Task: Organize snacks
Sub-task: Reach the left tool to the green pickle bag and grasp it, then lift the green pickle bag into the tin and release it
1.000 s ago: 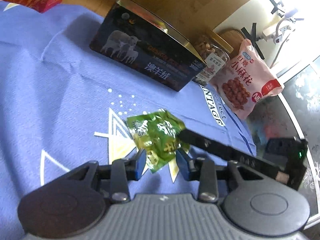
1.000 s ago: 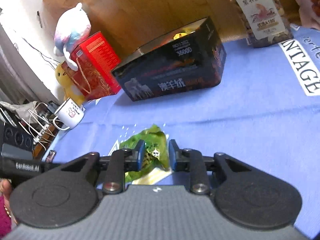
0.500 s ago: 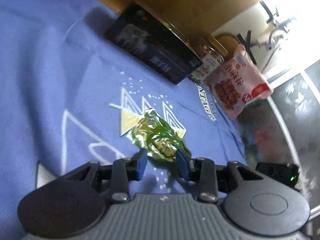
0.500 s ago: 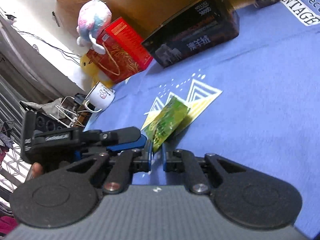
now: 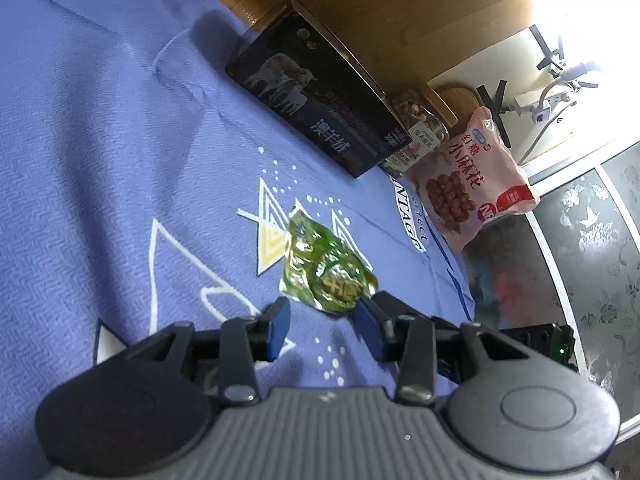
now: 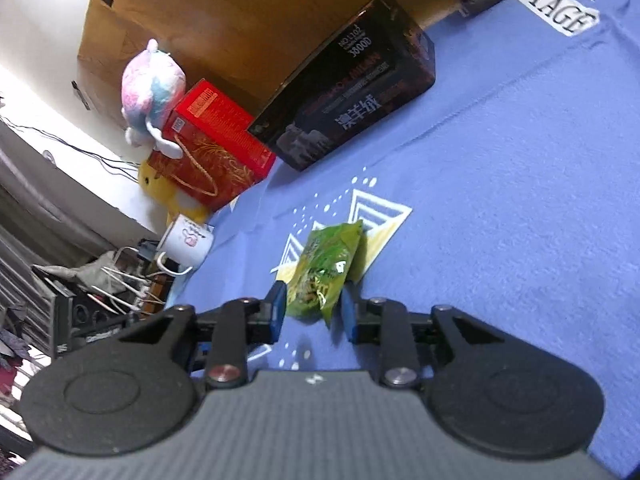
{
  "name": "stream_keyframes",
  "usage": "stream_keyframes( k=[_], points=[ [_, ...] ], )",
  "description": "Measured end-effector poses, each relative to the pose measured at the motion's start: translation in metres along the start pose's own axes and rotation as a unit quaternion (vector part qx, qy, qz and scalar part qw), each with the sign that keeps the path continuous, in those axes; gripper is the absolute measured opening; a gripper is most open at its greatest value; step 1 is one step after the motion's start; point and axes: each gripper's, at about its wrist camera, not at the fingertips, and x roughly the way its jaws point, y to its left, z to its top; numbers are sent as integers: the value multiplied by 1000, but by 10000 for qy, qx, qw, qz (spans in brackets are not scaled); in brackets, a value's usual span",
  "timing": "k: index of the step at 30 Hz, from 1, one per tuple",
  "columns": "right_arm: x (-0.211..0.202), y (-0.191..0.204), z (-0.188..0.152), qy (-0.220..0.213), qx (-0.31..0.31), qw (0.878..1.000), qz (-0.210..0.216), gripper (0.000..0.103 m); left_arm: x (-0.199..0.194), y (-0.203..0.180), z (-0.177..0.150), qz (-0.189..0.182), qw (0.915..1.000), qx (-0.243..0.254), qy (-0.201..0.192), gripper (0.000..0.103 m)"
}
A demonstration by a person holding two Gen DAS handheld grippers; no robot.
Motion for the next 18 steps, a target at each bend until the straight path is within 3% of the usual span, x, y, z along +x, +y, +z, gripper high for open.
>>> stream_keyframes(
  k=[1, 2, 7, 11, 15, 18],
  points=[
    [3, 0, 0, 14, -18, 10000, -86, 12, 0, 1, 0, -11, 10000, -24, 4, 38],
    [5, -2, 0, 81, 37, 9999, -91, 12, -1, 2, 0, -18, 10000, -43, 2, 39],
    [-2, -27, -2, 201, 1161, 9910, 635, 10, -7, 2, 3, -89, 9998, -108, -117, 56],
    [-15, -44, -7, 252, 1788, 9767, 1163, 10, -6, -1, 6, -126, 9998, -128, -130, 61],
    [-24, -44, -10, 320, 2050, 9641, 1657, 10, 3, -1, 7, -416, 9986, -327, 34, 61],
    [-28, -37, -10, 346, 1925, 9650, 1745, 10, 7, -6, 5, -430, 9986, -317, 38, 46]
  ],
)
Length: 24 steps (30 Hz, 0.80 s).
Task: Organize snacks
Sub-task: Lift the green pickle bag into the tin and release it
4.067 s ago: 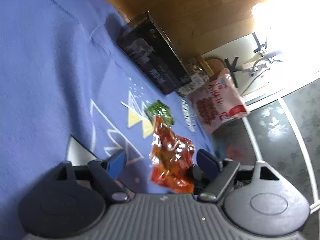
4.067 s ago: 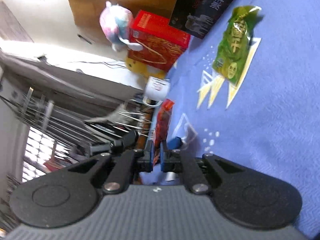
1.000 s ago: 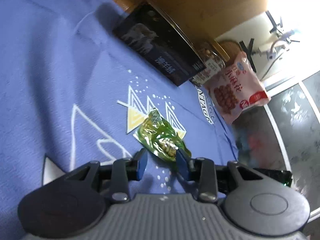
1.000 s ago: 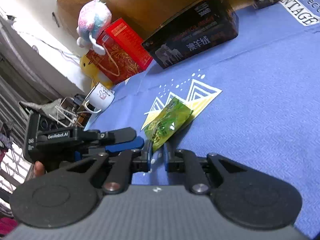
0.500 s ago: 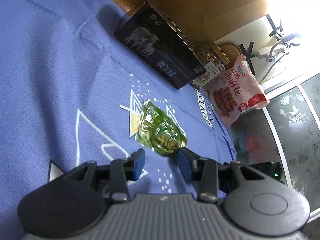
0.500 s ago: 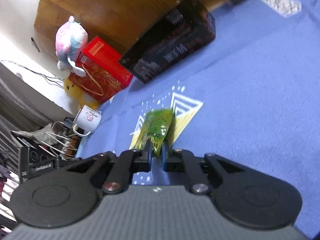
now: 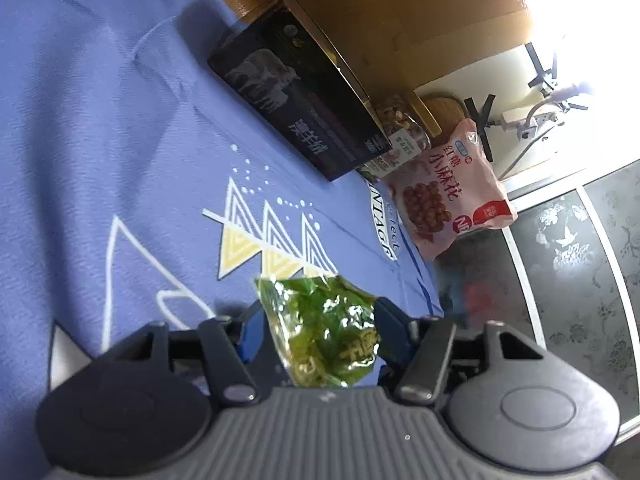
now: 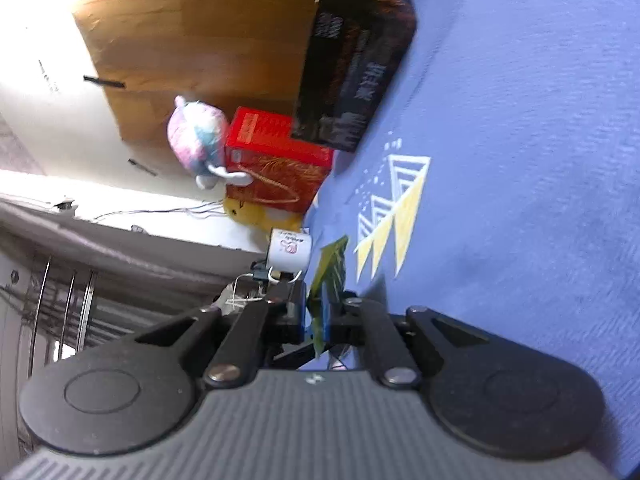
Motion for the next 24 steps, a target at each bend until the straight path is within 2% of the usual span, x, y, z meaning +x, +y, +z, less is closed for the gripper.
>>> stream_keyframes(
  k=[5, 8, 14, 20, 24],
  points=[
    [0, 2, 3, -69, -87, 9999, -46, 10, -1, -11, 1, 203, 9995, 206, -125, 28],
    [4, 4, 7, -120, -247, 9994, -223, 10, 1, -21, 9, 154, 9992, 371, -69, 26],
    [12, 31, 28, -286, -929, 9939, -513, 10, 16, -55, 45, 380, 9939, 1029, -126, 26],
    [24, 79, 67, -716, -1990, 9722, -1006, 10, 43, -95, 102, 615, 9816, 1776, -337, 31],
    [43, 100, 101, -998, -2620, 9497, -1393, 10, 70, -110, 141, 818, 9747, 2023, -481, 32]
  ],
)
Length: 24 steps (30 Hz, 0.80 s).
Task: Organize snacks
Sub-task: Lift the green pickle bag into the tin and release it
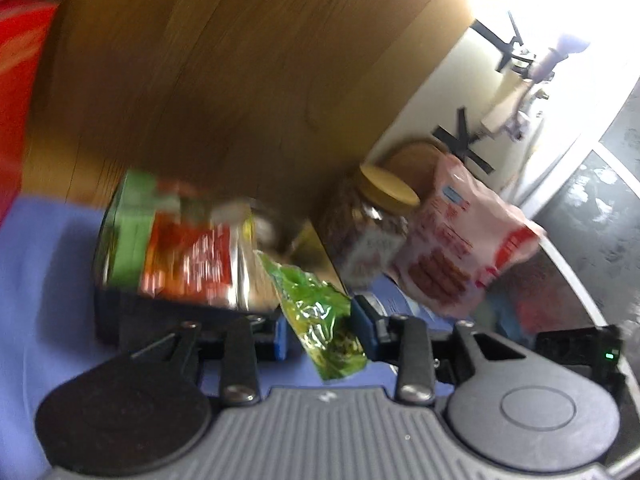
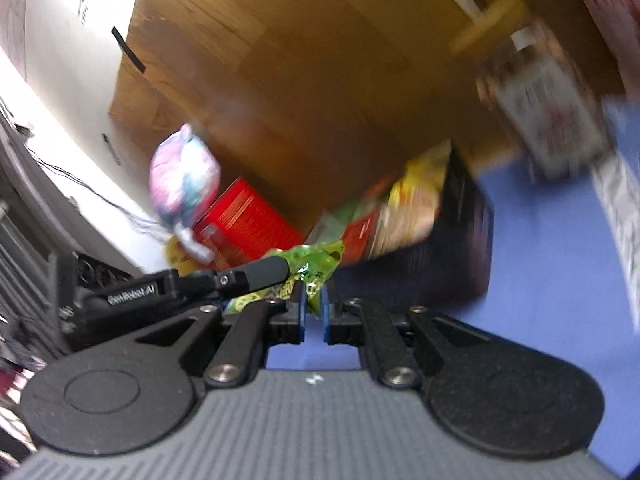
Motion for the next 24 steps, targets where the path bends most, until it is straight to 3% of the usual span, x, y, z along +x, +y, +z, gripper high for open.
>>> stream_keyframes(
  k=[3, 5, 7, 10, 11, 15, 24],
  points=[
    [23, -2, 19, -121, -522, 9978, -385, 10, 25, 4, 20, 254, 9997, 67, -7, 33],
    [40, -3, 24, -186, -989, 9922, -738, 11, 44, 6, 27, 540, 9984, 153, 2, 40],
    [58, -1, 23, -233, -1546, 9812, -1128, 15, 62, 7, 28, 1000, 9942, 386, 43, 47],
    [76, -2, 15, -368, -2099, 9627, -1668, 28, 74, 5, 21, 1504, 9859, 737, 2, 48],
    [77, -3, 12, -449, -2194, 9593, -1718, 33, 73, 4, 17, 1531, 9849, 807, -39, 50],
    [69, -7, 2, -715, -2330, 9530, -1799, 33, 60, -1, 9, 1738, 9807, 863, -225, 50],
    [23, 6, -23, -944, -2033, 9610, -1619, 33, 15, -31, -33, 1818, 9753, 1187, -398, 57]
  ],
)
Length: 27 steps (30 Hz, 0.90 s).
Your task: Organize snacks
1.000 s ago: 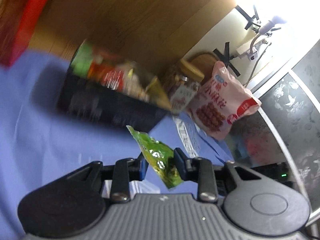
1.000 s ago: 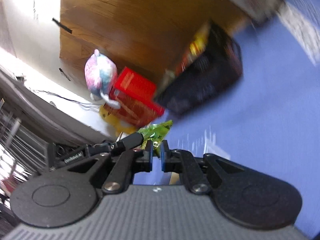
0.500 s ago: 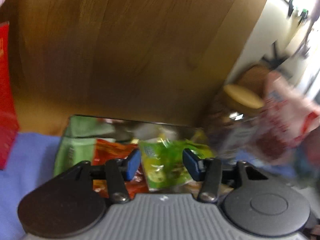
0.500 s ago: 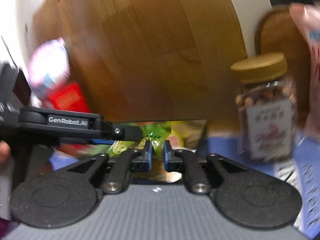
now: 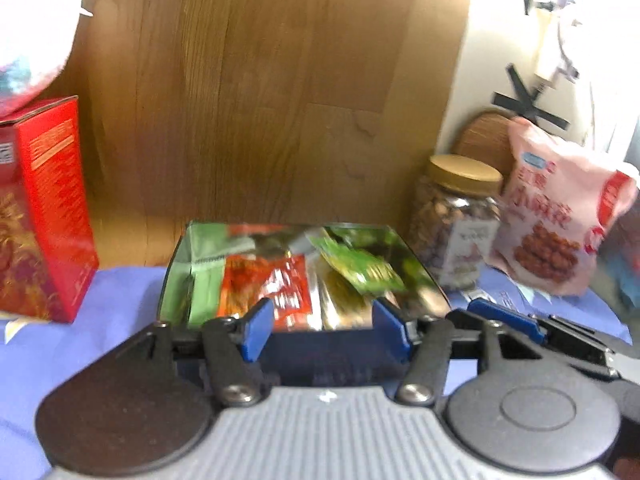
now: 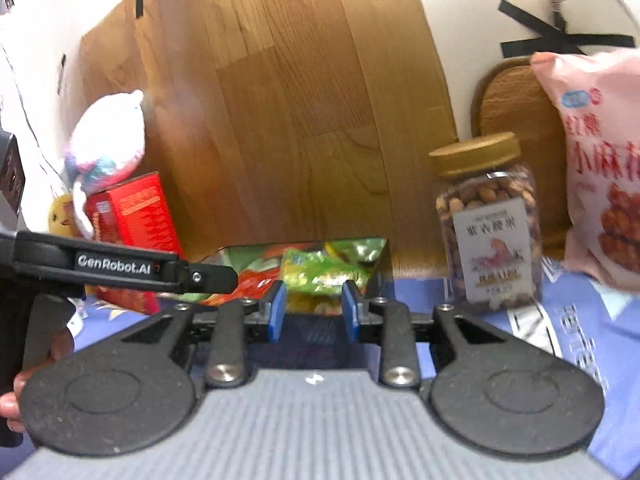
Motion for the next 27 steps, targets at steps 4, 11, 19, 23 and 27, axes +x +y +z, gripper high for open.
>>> stream_keyframes(
  k=[4, 11, 19, 23, 27],
  points=[
    [-25, 5, -19, 100, 170, 9998, -2, 34, -24, -6, -29, 107, 9998, 118, 104, 61],
    [-55, 15, -54, 462, 515, 9976, -5, 49, -53, -6, -77, 437, 9985, 98, 317, 67],
    [-86, 33, -79, 593, 758, 9953, 83, 51, -85, -6, -109, 780, 9965, 201, 212, 91],
    [-98, 40, -87, 646, 881, 9939, 147, 51, -97, -9, -123, 877, 9957, 215, 195, 101],
    [-110, 45, -91, 664, 973, 9928, 202, 51, -105, -10, -133, 985, 9947, 248, 173, 103]
  ],
)
